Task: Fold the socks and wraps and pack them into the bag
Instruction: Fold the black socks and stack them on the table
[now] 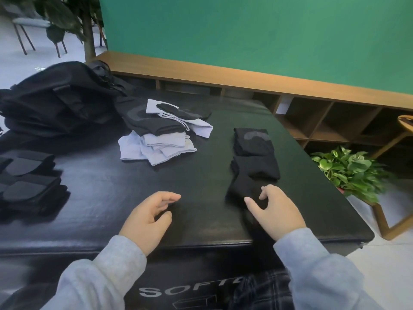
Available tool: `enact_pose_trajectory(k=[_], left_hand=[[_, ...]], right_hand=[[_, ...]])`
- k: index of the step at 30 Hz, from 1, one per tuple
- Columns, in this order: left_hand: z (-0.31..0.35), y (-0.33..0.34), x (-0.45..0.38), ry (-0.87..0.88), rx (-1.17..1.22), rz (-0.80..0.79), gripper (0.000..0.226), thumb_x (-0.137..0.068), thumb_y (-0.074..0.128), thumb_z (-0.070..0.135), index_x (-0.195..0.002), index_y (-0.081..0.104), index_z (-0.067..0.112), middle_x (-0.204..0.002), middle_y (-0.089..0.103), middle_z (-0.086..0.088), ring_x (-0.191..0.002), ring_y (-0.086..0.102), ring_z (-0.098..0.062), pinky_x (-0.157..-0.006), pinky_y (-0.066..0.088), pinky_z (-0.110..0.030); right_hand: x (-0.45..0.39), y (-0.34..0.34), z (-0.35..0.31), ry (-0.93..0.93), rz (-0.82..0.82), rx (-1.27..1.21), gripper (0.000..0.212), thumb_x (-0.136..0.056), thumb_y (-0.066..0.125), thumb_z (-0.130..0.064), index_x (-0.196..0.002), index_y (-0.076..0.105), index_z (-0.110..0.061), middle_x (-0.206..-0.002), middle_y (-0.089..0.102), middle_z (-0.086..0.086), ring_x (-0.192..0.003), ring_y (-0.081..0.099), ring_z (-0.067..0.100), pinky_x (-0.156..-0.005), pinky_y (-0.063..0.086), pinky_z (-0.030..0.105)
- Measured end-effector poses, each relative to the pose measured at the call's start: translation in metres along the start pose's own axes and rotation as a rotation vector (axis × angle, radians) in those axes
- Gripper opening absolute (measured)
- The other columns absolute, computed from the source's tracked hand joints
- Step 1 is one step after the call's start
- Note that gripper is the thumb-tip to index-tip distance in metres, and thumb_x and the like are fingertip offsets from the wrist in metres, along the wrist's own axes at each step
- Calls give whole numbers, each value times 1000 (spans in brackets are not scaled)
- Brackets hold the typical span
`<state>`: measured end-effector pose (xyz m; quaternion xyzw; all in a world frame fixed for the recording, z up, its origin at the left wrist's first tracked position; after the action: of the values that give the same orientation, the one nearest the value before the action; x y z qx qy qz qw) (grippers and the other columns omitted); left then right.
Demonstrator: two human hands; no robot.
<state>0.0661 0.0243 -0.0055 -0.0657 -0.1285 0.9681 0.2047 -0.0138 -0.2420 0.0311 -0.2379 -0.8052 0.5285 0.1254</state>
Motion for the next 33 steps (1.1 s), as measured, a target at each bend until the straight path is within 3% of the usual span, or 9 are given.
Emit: enact_pose_trajectory(k=[2,4,7,10,12,15,17,26,33], left_hand=[[0,0,0,-2,-10,-1,55,-86,52,0,-96,60,53,-110,64,21,-116,53,-3,-106,38,-35],[-1,0,0,3,-37,-3,57,-87,51,-3,-99,59,53,-111,63,23,-116,53,-3,-106,39,-36],[-2,0,1,6,-61,-8,58,-88,50,-2,-100,58,53,-110,62,27,-117,52,-1,-106,39,-36],[-1,0,0,8,-77,-2,57,-88,50,-2,-101,57,54,-109,61,29,-116,52,0,-106,39,-37],[0,-1,0,12,-88,0,56,-89,51,-1,-101,57,54,-109,61,30,-115,52,1,-105,39,-36],[0,-1,2,17,-97,2,55,-89,51,0,-101,57,53,-110,61,29,-115,52,3,-105,40,-36],[0,0,2,18,-109,5,54,-89,52,1,-101,57,53,-110,60,30,-116,51,3,-105,40,-35],[-1,1,2,19,-100,29,56,-88,52,-3,-99,59,52,-109,62,25,-115,53,2,-105,40,-36],[-3,0,2,30,-92,27,56,-87,52,-4,-100,60,50,-109,64,22,-114,54,0,-104,40,-36]], right_hand=[[-2,3,1,-58,8,54,36,-90,54,-45,-120,48,-26,-125,52,-6,-124,44,19,-99,38,36],[-6,5,5,-104,19,145,43,-95,48,-37,-137,37,-37,-137,46,-9,-139,25,17,-114,20,42],[-7,1,14,-118,94,314,47,-98,42,-22,-140,35,-41,-145,39,-11,-143,15,14,-116,10,40],[-3,0,11,-119,116,247,59,-93,40,-7,-144,30,-36,-154,23,-6,-145,4,17,-117,4,38],[3,8,1,-162,57,164,58,-94,39,-16,-145,24,-39,-157,12,-7,-145,-5,17,-116,-2,38],[5,25,-7,-172,-40,252,52,-97,29,-46,-145,9,-48,-158,-3,-10,-144,-14,20,-115,-6,42],[-3,28,-4,-123,-69,284,53,-96,24,-54,-144,4,-49,-158,-8,-9,-143,-16,22,-115,-6,45],[-26,30,-4,-31,-93,277,57,-94,25,-59,-145,3,-48,-157,-12,-5,-143,-19,26,-114,-7,49],[-42,25,5,-4,-87,212,52,-93,33,-55,-143,21,-44,-158,-5,-5,-143,-16,26,-114,-6,51]])
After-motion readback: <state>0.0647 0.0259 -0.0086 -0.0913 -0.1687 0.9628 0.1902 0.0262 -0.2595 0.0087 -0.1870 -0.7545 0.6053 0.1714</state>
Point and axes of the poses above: each hand's wrist, its own x-axis away from the middle knuckle, its own y-axis out of the palm, z = x × y, the point moved 4 cm from there along -x, towards the middle knuckle
